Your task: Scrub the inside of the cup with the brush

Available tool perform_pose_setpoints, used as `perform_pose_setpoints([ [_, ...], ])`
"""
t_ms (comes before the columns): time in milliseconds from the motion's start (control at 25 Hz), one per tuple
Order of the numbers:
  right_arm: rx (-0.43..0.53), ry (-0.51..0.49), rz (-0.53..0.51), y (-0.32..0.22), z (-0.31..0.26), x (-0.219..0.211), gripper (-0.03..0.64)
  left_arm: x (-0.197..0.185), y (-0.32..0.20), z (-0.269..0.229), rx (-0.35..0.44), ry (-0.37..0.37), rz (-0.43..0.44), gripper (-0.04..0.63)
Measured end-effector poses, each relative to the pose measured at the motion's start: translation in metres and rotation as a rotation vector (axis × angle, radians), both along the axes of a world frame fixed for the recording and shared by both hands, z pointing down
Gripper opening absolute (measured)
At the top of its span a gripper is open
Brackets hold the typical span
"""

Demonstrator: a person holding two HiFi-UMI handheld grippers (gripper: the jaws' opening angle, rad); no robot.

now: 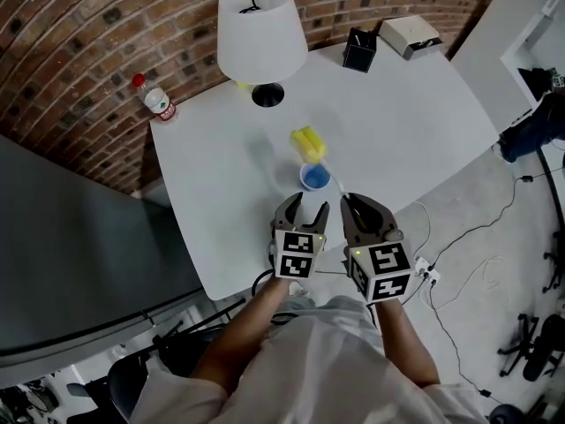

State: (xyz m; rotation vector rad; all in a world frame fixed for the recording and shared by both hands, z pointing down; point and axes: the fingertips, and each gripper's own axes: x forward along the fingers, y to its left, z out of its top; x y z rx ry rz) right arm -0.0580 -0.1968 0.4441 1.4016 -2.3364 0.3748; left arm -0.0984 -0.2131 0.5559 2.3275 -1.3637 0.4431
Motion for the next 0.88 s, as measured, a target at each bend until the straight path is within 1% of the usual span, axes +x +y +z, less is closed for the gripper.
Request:
perform_pose_setpoints([
  [120, -0.004, -0.003, 0.01, -0.005, 0.004, 0.003, 0.025, 0.001, -0.008, 0.007, -0.01, 0.002, 0.0, 0.25],
  [400, -0.003, -0.013, 0.013, -0.017, 0.011, 0.004, 0.025, 0.002, -0.03, 0.021, -0.028, -0.004, -0.011, 0.293],
  [520, -0.002, -0.021, 0.024, -0.022, 0.015, 0.01, 0.025, 0.001, -0.04, 0.025, -0.029, -0.011, -0.017, 0.301],
  [720, 0.001, -0.029, 0.037, -0.029, 0.019, 0.015, 0.025, 0.004, -0.05, 0.03, -0.037, -0.022, -0.001, 0.313],
  [880, -0.003, -0.038, 0.045, -0.034, 0.022, 0.019, 0.025, 0.006, -0.056, 0.033, -0.044, -0.047, 0.013, 0.313],
])
